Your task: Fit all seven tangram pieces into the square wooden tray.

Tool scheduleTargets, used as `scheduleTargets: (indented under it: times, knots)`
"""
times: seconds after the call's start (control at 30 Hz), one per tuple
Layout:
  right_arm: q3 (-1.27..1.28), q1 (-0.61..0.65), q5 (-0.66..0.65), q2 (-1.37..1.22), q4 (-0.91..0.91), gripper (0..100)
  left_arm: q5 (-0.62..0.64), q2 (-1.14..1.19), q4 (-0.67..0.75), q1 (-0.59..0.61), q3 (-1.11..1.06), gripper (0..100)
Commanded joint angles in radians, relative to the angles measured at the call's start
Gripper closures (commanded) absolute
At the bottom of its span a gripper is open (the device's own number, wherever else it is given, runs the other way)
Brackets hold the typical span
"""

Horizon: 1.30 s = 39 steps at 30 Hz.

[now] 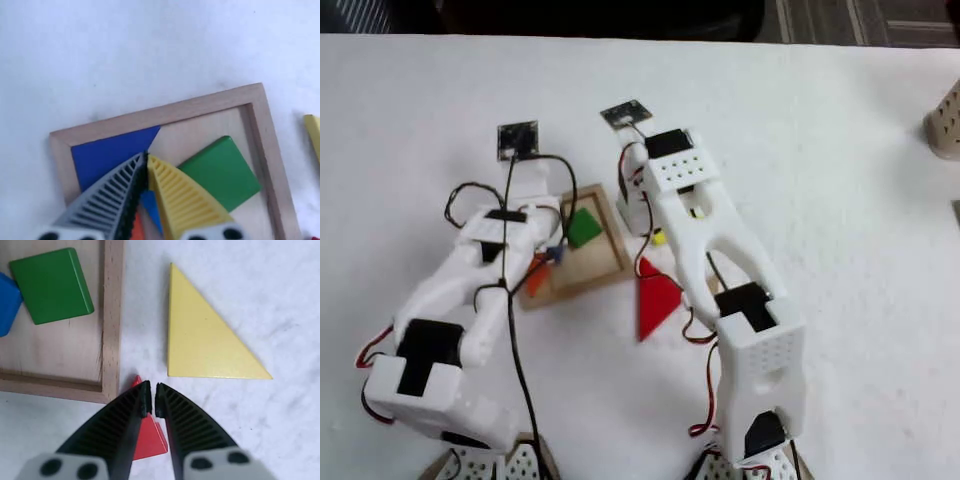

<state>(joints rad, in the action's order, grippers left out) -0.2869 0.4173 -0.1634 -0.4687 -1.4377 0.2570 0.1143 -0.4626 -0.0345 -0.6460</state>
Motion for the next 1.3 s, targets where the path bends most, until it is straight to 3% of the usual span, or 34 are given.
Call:
scheduleTargets:
  times: [0.0,0.23,0.37,0.6,0.83,1.07,1.27]
  knots:
    - [-0.014,0.005,-0.012,0.03,0.012,98.1,-0.003,-0.058,-0.002,0.018,0.058,98]
    - [-0.014,0.005,-0.012,0.031,0.012,98.1,0.005,-0.102,0.107,-0.102,0.026,98]
    - [-0.014,0.002,-0.012,0.036,0.012,98.1,0.098,-0.088,0.115,-0.179,0.015,98]
    - [-0.015,-0.002,-0.014,0.036,0.012,98.1,0.089,-0.088,0.066,-0.251,-0.043,98]
    - [-0.015,-0.002,-0.014,0.036,0.012,98.1,0.058,-0.248,0.135,-0.337,-0.245,98]
    - [-0.015,-0.002,-0.012,0.03,0.012,98.1,0.048,-0.079,0.026,-0.325,-0.084,98]
    - [-0.015,-0.001,-0.009,0.028,0.012,98.1,0.049,0.007,0.014,-0.262,0.014,98]
